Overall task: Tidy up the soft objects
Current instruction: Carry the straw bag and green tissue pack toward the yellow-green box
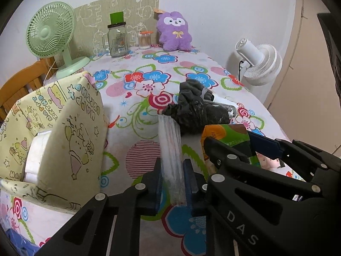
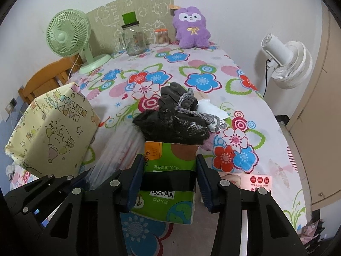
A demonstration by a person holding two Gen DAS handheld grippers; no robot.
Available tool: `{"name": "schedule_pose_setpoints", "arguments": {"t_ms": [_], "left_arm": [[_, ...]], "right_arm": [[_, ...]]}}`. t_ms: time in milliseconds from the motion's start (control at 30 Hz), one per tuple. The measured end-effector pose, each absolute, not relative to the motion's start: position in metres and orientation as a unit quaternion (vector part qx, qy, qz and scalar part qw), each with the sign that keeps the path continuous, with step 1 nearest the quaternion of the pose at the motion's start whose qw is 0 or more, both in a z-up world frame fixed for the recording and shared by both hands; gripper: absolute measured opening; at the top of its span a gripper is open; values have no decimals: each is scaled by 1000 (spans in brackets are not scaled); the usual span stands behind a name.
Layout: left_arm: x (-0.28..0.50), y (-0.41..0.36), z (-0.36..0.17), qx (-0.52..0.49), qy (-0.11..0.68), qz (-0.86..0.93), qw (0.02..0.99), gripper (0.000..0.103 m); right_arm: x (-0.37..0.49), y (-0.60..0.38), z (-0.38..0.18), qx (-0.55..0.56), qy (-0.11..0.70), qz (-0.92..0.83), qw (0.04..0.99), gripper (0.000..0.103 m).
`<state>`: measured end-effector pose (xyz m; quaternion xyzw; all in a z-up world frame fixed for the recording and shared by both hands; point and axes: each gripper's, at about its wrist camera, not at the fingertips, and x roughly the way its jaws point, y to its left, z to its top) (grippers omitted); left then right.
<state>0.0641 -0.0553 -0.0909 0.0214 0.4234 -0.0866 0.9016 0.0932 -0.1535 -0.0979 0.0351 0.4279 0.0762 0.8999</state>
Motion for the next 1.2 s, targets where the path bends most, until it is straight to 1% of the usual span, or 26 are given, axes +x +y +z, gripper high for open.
{"name": "schedule_pose_setpoints", "arguments": {"t_ms": [600,1200], "left_arm": [[53,-53,-52,25,384,-83,919,16],[53,-50,-1,25,341,-87,936,16]], "right_arm": [[81,-154,-58,35,389,75,917,51],[79,-153,-3,36,341,75,936,51]]}}
